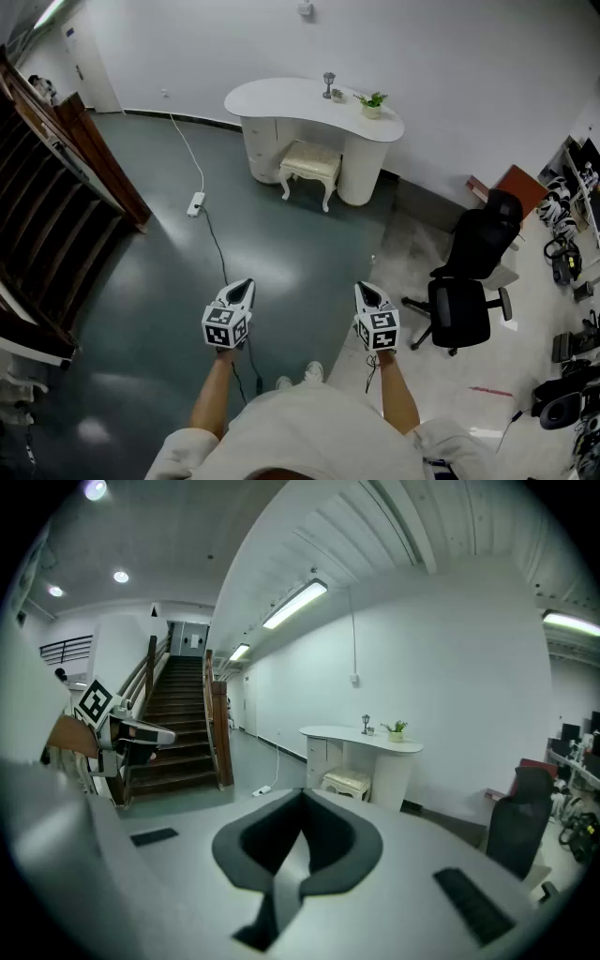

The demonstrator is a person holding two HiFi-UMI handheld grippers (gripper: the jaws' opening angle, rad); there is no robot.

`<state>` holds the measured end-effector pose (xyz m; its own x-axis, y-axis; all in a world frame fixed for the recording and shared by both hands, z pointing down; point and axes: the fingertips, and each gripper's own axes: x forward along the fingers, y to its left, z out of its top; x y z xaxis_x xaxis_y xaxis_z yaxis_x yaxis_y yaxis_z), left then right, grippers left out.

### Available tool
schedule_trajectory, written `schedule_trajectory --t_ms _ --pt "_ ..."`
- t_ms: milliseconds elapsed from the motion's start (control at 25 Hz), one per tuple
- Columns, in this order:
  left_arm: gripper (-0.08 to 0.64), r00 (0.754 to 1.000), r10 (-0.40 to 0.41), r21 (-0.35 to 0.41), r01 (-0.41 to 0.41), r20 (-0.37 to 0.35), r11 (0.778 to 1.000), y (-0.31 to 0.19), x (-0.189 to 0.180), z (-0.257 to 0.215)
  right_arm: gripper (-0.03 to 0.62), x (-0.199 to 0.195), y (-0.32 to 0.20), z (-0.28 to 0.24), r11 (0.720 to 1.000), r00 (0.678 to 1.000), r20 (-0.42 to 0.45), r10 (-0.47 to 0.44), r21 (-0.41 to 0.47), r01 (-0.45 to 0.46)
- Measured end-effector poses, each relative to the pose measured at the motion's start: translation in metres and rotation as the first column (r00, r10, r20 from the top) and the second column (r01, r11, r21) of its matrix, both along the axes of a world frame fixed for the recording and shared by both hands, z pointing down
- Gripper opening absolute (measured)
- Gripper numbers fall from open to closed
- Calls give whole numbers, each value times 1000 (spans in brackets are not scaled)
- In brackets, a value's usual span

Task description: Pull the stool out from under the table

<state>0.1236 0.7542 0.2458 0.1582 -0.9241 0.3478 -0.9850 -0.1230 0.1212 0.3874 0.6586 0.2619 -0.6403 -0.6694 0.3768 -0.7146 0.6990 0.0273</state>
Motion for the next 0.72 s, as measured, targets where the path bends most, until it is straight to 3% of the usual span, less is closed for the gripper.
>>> schedule_trajectory --t_ms 720 --pt "11 1000 -5 -4 5 1 1000 -6 -3 6 -3 -4 -8 9 1000 1000 -1 4 -12 -4"
